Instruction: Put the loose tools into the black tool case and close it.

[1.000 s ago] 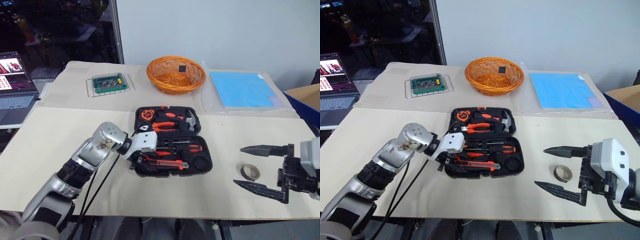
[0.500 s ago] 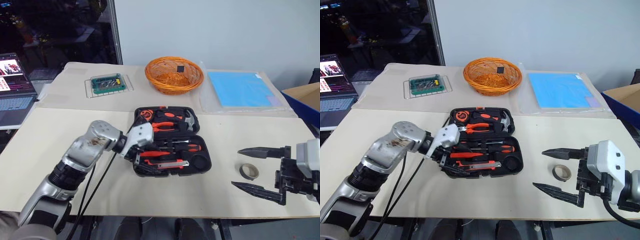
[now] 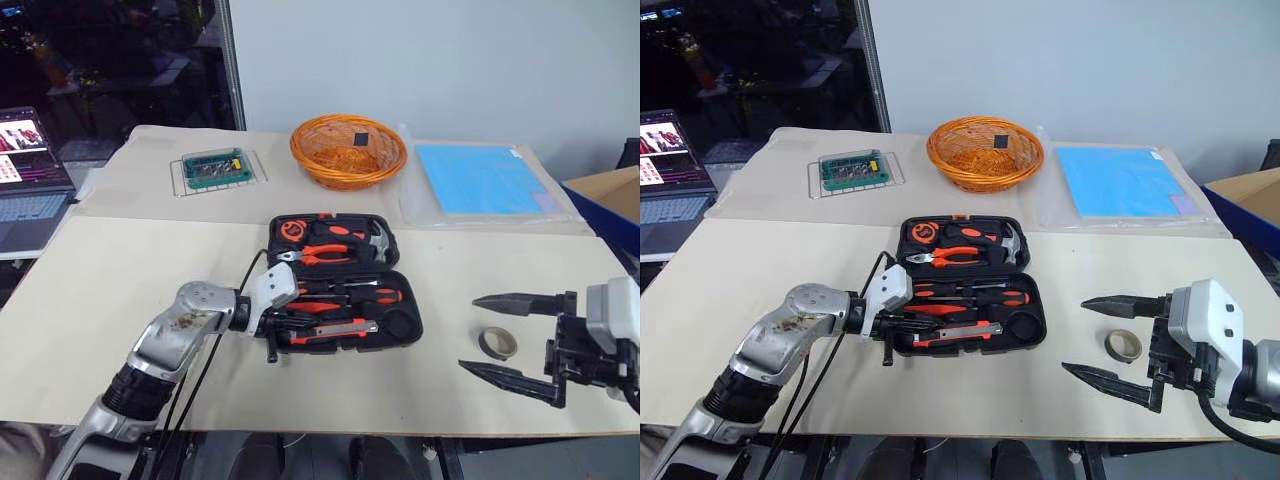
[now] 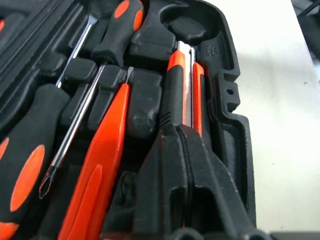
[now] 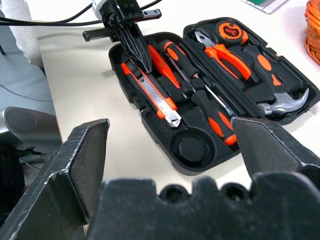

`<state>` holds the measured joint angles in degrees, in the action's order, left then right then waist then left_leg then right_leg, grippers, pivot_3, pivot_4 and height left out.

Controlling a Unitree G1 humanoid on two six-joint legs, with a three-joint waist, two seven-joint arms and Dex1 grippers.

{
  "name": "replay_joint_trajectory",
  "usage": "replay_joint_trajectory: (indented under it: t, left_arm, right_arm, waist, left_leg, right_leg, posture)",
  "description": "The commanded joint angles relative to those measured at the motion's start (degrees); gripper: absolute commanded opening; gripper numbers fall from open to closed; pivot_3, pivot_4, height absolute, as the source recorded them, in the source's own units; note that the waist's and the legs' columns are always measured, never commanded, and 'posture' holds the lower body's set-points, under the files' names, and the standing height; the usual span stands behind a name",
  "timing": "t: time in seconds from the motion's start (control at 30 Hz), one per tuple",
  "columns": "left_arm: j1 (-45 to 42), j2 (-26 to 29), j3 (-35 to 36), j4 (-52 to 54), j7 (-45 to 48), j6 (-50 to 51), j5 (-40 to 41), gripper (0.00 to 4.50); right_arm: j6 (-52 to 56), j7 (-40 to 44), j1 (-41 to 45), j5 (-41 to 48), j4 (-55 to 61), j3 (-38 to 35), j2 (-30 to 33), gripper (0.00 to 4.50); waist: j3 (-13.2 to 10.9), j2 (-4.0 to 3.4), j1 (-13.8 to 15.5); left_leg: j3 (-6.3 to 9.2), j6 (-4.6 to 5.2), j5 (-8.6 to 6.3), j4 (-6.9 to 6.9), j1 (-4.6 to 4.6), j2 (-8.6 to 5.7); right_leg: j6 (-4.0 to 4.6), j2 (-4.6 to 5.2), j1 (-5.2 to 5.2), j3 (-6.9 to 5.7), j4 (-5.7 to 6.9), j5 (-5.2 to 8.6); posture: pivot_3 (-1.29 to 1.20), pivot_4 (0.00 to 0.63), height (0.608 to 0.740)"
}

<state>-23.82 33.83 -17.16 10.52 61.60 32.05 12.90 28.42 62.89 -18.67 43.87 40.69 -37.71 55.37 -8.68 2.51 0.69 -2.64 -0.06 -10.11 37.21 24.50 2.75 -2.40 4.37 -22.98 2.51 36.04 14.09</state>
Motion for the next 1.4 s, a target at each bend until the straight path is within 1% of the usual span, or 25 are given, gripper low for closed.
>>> replay_joint_trajectory:
  t: [0.03,0.1,0.2,0.27,0.33,0.4,0.5,0.53,0.57,0.63,0.67,0.7,0.73,0.77,0.83,0.87,0.9,0.93,0.97,1.0,1.03,1.07,1.17,1.3,1.4]
  left_arm:
    - [2.5,1.4,-5.9,-3.2,-1.2,-0.8,-5.5,0.11]
    - [1.9,0.6,-7.3,-4.3,-1.9,0.6,-6.3,0.11]
    - [0.5,-1.4,-6.9,-5.3,-1.6,6.5,-3.4,0.11]
    - [-0.6,-2.0,-7.3,-7.2,-1.4,3.3,-4.9,0.11]
    - [-1.2,-2.9,-4.7,-7.7,-0.5,-0.7,-3.2,0.11]
    - [-0.6,-4.9,0.8,-5.0,0.8,-5.0,2.0,0.11]
    - [0.0,-5.6,5.0,-0.2,0.2,-2.0,6.7,0.11]
    - [0.4,-6.2,6.7,0.8,2.3,-4.6,9.5,0.11]
    - [0.0,-5.3,8.0,2.1,4.2,-2.7,12.5,0.11]
    - [-1.2,-4.3,10.6,5.1,5.1,2.1,18.0,0.61]
    - [-2.0,-3.6,10.9,6.5,4.6,4.3,19.0,0.78]
    - [-2.9,-2.8,11.4,7.8,4.9,5.0,20.2,0.97]
    - [-3.6,-2.3,11.6,9.0,4.4,6.4,21.1,1.62]
    - [-4.4,-1.2,11.8,9.7,4.5,7.6,21.9,1.73]
    - [-5.5,-0.1,11.8,11.5,4.0,9.4,23.2,2.49]
    - [-6.0,-0.3,11.4,12.9,3.0,10.6,23.9,2.98]
    - [-6.9,0.2,11.5,13.3,2.8,11.9,24.9,3.22]
    - [-7.9,1.1,11.8,13.5,3.7,12.9,25.8,3.59]
    - [-8.6,2.0,11.6,13.9,4.3,13.4,26.3,3.79]
    - [-9.2,1.8,10.8,14.8,3.7,14.2,26.6,3.80]
    - [-9.5,1.6,10.2,15.6,3.0,14.7,26.8,3.80]
    - [-9.8,2.0,10.2,15.6,3.0,15.0,27.1,3.80]
    - [-10.5,2.4,10.0,16.0,2.3,15.5,27.2,3.80]
    - [-10.8,2.5,9.5,16.7,1.1,16.0,27.3,3.80]
    - [-9.7,3.2,10.0,17.5,0.7,15.6,27.6,3.80]
  right_arm:
    - [0.8,-0.4,-1.0,0.5,1.5,-1.8,-0.3,4.50]
    - [1.6,-0.7,-2.1,0.6,2.0,-2.2,-0.4,4.50]
    - [2.2,-0.9,-3.4,1.0,2.6,-2.8,-0.8,4.50]
    - [2.4,-1.3,-4.3,0.8,3.3,-3.3,-1.4,4.50]
    - [3.6,-3.7,-4.6,1.3,4.2,-3.9,-2.2,4.50]
    - [5.0,-7.8,-4.8,1.3,4.7,-5.3,-3.7,4.50]
    - [5.6,-11.4,-6.5,-0.6,5.9,-7.9,-6.4,4.50]
    - [6.8,-13.3,-8.0,-2.2,7.0,-8.3,-6.8,4.50]
    - [8.8,-15.5,-9.0,-2.2,8.0,-8.6,-7.2,4.50]
    - [12.5,-19.2,-10.6,-0.5,9.4,-10.3,-8.1,4.50]
    - [14.7,-20.1,-11.5,2.0,9.9,-11.3,-8.3,4.50]
    - [17.8,-21.7,-13.2,-1.8,11.2,-10.2,-6.1,4.50]
    - [19.8,-23.0,-14.8,-5.3,11.6,-9.1,-4.2,4.50]
    - [23.5,-24.7,-14.9,-6.0,11.1,-7.2,-2.2,4.50]
    - [26.9,-26.2,-13.9,-6.2,9.0,-4.4,0.0,4.50]
    - [27.6,-26.1,-13.5,-6.4,7.6,-3.7,0.5,4.25]
    - [29.3,-27.0,-11.3,-5.8,6.9,-1.8,1.0,3.99]
    - [30.5,-28.5,-8.3,-6.3,5.8,1.9,1.8,3.82]
    - [31.9,-30.4,-5.4,-7.1,4.1,5.1,2.3,3.53]
    - [32.0,-30.9,-4.3,-8.4,2.2,6.5,2.6,3.11]
    - [32.0,-31.0,-3.9,-9.5,0.9,7.1,2.7,2.84]
    - [32.2,-31.5,-1.3,-9.7,-0.3,9.6,2.5,2.48]
    - [33.3,-33.5,5.7,-11.3,-4.7,15.9,2.0,2.48]
    - [33.3,-33.6,10.0,-14.3,-9.8,21.0,3.1,2.48]
    - [33.1,-31.9,13.0,-14.6,-12.1,24.2,3.4,1.65]
  waist:
    - [0.1,-0.06,0.0]
    - [0.1,-0.15,0.0]
    - [0.3,-0.36,0.1]
    - [0.4,-0.47,0.2]
    - [0.4,-0.48,0.2]
    - [0.5,-0.53,0.2]
    - [0.4,-0.44,0.0]
    - [0.4,-0.42,0.1]
    - [0.4,-0.43,0.1]
    - [0.4,-0.43,0.0]
    - [0.4,-0.43,0.0]
    - [0.4,-0.44,0.0]
    - [0.4,-0.47,0.0]
    - [0.3,-0.51,0.0]
    - [0.3,-0.40,-0.3]
    - [0.3,-0.35,-0.3]
    - [0.2,-0.33,-0.3]
    - [0.2,-0.31,-0.3]
    - [0.2,-0.22,-0.6]
    - [0.1,-0.14,-0.7]
    - [0.1,-0.14,-0.7]
    - [0.1,-0.15,-0.7]
    - [0.0,-0.13,-0.7]
    - [0.0,-0.13,-0.6]
    - [0.0,-0.14,-0.5]
  left_leg:
    - [-0.01,-0.01,0.00,-0.03,-0.15,0.01]
    - [-0.01,-0.01,-0.01,-0.09,-0.36,0.02]
    - [-0.02,-0.15,-0.09,-0.15,-0.65,0.01]
    - [0.00,-0.32,-0.20,-0.15,-0.84,-0.01]
    - [0.02,-0.49,-0.30,-0.15,-0.99,-0.03]
    - [0.03,-0.51,-0.31,-0.15,-0.99,0.01]
    - [0.01,-0.49,-0.30,-0.16,-0.54,0.01]
    - [0.02,-0.45,-0.28,-0.15,-0.31,0.00]
    - [0.01,-0.08,-0.05,-0.13,-0.20,0.00]
    - [0.00,-0.01,-0.02,-0.16,0.01,0.00]
    - [0.03,-0.01,-0.02,-0.20,0.13,0.00]
    - [0.04,0.00,-0.01,-0.21,0.22,0.00]
    - [0.06,0.00,-0.01,-0.22,0.24,-0.02]
    - [0.05,0.00,-0.01,-0.22,0.20,-0.02]
    - [0.04,0.00,-0.01,-0.21,0.18,-0.02]
    - [0.04,0.00,0.00,-0.20,0.14,-0.02]
    - [0.04,0.00,0.00,-0.18,0.13,-0.02]
    - [0.04,0.01,0.00,-0.15,0.11,-0.05]
    - [0.03,0.01,0.00,-0.08,0.10,-0.05]
    - [0.03,0.01,0.00,-0.04,0.07,-0.03]
    - [0.04,0.01,0.00,-0.04,0.07,-0.02]
    - [0.05,0.01,0.00,-0.05,0.13,-0.03]
    - [0.01,0.02,0.01,-0.10,0.20,-0.09]
    - [0.07,0.05,-0.01,-0.22,0.30,-0.12]
    - [0.11,0.08,-0.02,-0.24,0.36,-0.14]
  right_leg:
    - [0.03,0.00,0.13,0.00,-0.01,0.02]
    - [0.04,0.01,0.36,0.00,-0.06,0.04]
    - [0.04,0.04,0.65,-0.01,-0.13,0.06]
    - [-0.01,0.08,0.69,-0.04,-0.20,0.10]
    - [-0.02,0.11,0.74,-0.04,-0.26,0.12]
    - [-0.01,0.16,0.74,-0.03,-0.29,0.12]
    - [-0.01,0.30,0.63,-0.03,-0.25,0.12]
    - [-0.02,0.27,0.45,-0.05,-0.22,0.09]
    - [-0.02,0.23,0.31,-0.04,-0.22,0.08]
    - [0.01,0.08,0.12,-0.01,-0.20,0.08]
    - [0.03,0.05,-0.01,-0.01,-0.16,0.09]
    - [-0.01,0.03,-0.13,-0.01,-0.07,0.04]
    - [-0.18,0.02,-0.17,-0.01,0.01,-0.07]
    - [-0.24,0.02,-0.16,0.00,0.03,-0.04]
    - [0.04,0.01,-0.16,0.00,0.01,0.18]
    - [0.08,0.00,-0.14,0.00,0.00,0.16]
    - [0.06,0.01,-0.13,0.01,-0.01,0.13]
    - [0.05,0.03,-0.08,0.02,-0.03,0.12]
    - [0.04,0.04,-0.07,0.04,-0.03,0.12]
    - [0.04,0.02,-0.06,0.05,-0.03,0.12]
    - [0.06,0.01,-0.10,0.05,-0.03,0.11]
    - [0.06,0.02,-0.11,0.03,-0.06,0.11]
    - [0.04,0.04,-0.14,0.10,-0.09,0.12]
    - [-0.15,-0.02,-0.22,0.12,-0.10,0.09]
    - [-0.34,-0.02,-0.26,0.09,-0.09,-0.02]
  posture:
    - [0.00,0.150,0.740]
    - [0.00,0.150,0.740]
    - [0.00,0.150,0.740]
    - [0.00,0.150,0.740]
    - [0.00,0.150,0.740]
    - [0.00,0.150,0.740]
    - [0.00,0.150,0.740]
    - [0.00,0.150,0.740]
    - [0.00,0.150,0.740]
    - [0.00,0.150,0.740]
    - [0.00,0.150,0.740]
    - [0.00,0.150,0.740]
    - [0.00,0.150,0.740]
    - [0.00,0.150,0.740]
    - [0.00,0.150,0.740]
    - [0.00,0.150,0.740]
    - [0.00,0.150,0.740]
    - [0.00,0.150,0.740]
    - [0.00,0.150,0.740]
    - [0.00,0.150,0.740]
    - [0.00,0.150,0.740]
    - [0.00,0.150,0.740]
    - [0.00,0.150,0.740]
    - [0.00,0.150,0.740]
    - [0.00,0.150,0.740]
